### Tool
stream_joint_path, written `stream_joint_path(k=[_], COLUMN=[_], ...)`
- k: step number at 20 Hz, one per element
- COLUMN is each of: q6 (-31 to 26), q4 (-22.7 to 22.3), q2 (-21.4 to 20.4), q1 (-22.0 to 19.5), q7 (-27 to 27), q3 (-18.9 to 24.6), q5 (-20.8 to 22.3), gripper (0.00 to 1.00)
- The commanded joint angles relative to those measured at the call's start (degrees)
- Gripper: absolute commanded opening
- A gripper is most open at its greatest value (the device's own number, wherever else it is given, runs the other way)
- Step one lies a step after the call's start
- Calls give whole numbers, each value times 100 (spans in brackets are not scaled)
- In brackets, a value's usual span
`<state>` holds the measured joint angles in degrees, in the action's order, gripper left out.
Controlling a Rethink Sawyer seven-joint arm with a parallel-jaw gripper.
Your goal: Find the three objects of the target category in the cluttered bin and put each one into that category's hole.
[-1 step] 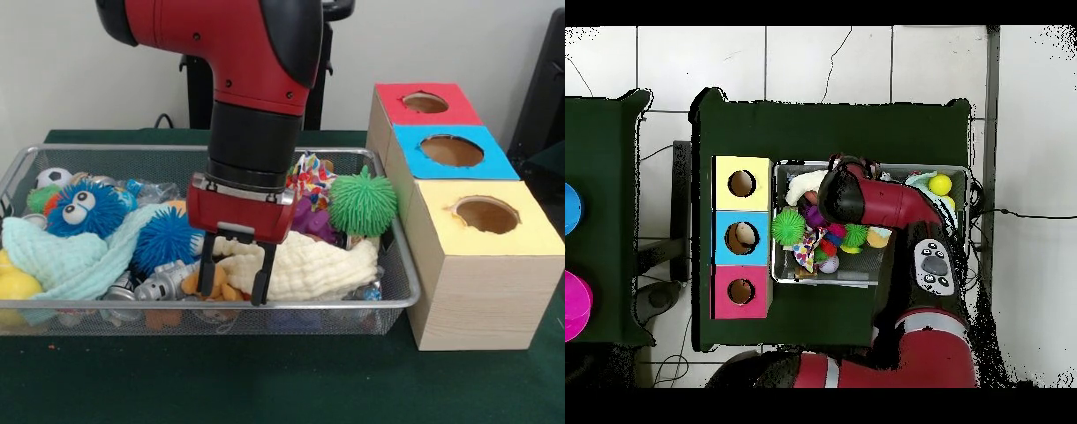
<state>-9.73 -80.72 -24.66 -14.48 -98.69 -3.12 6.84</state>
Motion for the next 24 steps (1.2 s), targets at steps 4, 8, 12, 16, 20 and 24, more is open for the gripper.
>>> stream_joint_path(k=[4, 8, 12, 16, 20, 24], q6=[-985, -940, -925, -970, -1002, -1100], q4=[-41, -82, -172, -188, -200, -228], q2=[364, 329, 279, 243, 175, 79], q1=[-44, 31, 30, 83, 86, 73], q7=[119, 25, -24, -116, -131, -111], q3=[271, 101, 42, -10, -32, -30], q5=[401, 446, 476, 527, 592, 627], gripper=[100, 100, 100, 100, 100, 100])
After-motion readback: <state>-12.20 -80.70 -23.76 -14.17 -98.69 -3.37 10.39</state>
